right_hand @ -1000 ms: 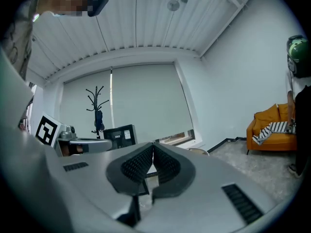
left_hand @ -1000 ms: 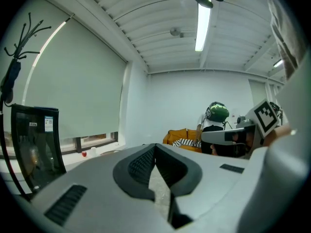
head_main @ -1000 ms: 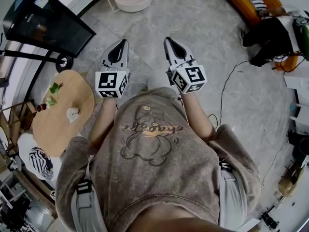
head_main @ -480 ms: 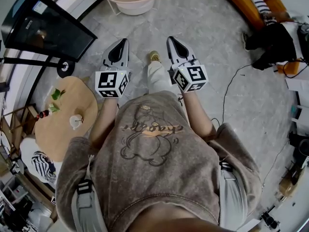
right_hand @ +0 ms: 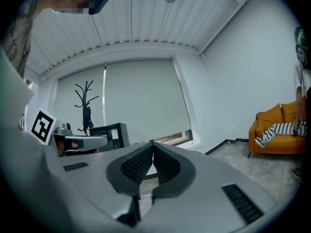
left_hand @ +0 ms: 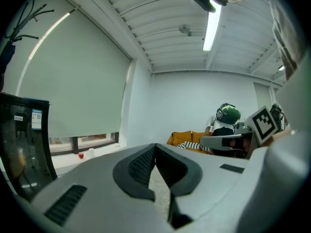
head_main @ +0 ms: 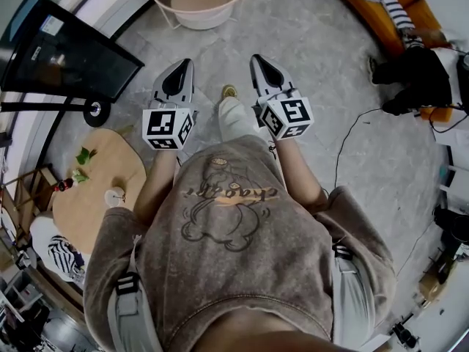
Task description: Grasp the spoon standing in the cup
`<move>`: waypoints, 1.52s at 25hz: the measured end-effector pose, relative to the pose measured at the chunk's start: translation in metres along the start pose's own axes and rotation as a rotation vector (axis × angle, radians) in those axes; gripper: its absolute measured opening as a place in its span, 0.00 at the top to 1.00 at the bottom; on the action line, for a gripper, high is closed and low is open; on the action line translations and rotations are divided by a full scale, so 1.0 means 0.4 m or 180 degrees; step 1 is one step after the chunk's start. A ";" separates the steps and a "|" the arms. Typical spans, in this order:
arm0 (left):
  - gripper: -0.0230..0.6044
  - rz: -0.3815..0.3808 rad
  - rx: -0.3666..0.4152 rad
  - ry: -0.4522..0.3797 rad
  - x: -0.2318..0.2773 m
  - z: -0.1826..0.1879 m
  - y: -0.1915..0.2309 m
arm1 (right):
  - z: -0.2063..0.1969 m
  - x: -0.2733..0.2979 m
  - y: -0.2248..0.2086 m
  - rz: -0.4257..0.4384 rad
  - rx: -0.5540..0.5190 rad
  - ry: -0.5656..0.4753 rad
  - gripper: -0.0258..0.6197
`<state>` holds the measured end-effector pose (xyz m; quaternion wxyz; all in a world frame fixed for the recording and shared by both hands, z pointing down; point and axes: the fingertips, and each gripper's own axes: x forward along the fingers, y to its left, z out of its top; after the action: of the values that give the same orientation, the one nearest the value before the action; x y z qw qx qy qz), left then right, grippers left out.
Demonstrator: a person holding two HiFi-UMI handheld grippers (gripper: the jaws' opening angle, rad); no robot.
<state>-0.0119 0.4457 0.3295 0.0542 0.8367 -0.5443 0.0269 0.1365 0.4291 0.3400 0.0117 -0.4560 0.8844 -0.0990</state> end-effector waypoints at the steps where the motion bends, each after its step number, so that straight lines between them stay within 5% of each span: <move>1: 0.94 0.0002 0.0001 0.0006 0.019 0.005 0.007 | 0.007 0.017 -0.012 0.0009 0.0000 0.0006 0.93; 28: 0.94 0.0323 -0.0083 0.0024 0.580 0.142 0.263 | 0.155 0.560 -0.345 0.0425 0.0017 0.0173 0.93; 38: 0.94 0.0383 -0.0069 -0.0025 0.687 0.169 0.343 | 0.166 0.683 -0.400 0.0506 0.0001 0.0200 0.93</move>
<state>-0.0268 0.1329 0.2994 0.0594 0.8019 -0.5941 0.0210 0.1129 0.1070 0.3238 -0.0082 -0.3811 0.9177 -0.1121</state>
